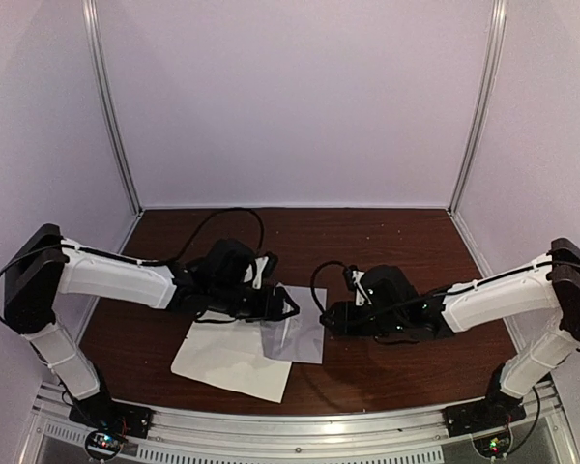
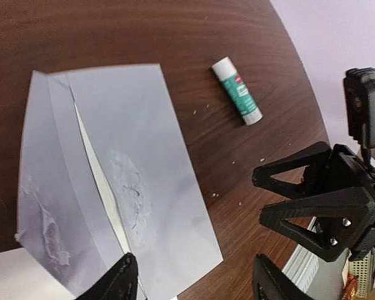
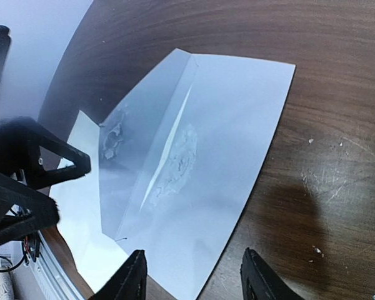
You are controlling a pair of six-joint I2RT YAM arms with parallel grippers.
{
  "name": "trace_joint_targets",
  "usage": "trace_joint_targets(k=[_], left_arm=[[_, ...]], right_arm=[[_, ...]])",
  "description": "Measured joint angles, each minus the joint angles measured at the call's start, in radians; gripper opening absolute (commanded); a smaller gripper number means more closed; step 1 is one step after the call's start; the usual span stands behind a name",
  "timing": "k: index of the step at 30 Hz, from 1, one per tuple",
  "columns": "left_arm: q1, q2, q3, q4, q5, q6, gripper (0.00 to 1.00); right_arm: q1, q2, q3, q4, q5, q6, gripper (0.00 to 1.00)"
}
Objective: Place the letter into the envelope and seal it
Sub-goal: Place the letter in the envelope, then fold the letter at the center of the board.
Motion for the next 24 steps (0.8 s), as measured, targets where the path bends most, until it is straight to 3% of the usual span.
trace_joint_targets(k=[5,11,18,24], left_arm=[[0.016,-0.156,-0.001,-0.092,-0.113,0.045,0.71],[0.127,-0.26,-0.109,-0.219,-0.181,0.046,0.74],[0.223,-0.386,-0.274,-0.355,-0.202,0.053,0.83],[0.356,-0.47,-0.389,-0.37,-0.171,0.077,0.89]], right_arm=[[0.002,-0.058,0.065,-0.068,0.014,-0.089,0.62],[0.058,-0.057,0.117,-0.071,0.005,-0.153,0.7],[0.2,0.103,0.23,-0.067,-0.019,-0.171,0.81],[0.287,0.268,0.346,-0.068,-0.044,-0.154,0.85]])
